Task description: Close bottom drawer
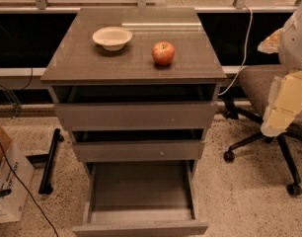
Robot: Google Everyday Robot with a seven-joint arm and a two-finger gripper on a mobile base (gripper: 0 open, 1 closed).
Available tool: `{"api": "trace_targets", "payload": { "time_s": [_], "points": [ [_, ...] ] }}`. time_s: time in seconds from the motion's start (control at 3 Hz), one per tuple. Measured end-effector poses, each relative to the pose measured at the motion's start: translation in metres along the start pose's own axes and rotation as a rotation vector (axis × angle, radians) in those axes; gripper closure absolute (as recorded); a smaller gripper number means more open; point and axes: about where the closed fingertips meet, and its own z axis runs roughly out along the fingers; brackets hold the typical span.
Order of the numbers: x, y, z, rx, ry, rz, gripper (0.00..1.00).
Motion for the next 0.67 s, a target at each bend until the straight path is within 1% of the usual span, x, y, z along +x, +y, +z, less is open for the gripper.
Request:
{"api": "trace_targets", "payload": {
  "time_s": [0.33,0.67],
  "points": [
    [0.0,0.0,0.0,0.0,0.0,0.0,0.0],
    [-0.0009,-0.0005,-0.0018,0.008,-0.002,-0.001,0.11]
  ]
}}
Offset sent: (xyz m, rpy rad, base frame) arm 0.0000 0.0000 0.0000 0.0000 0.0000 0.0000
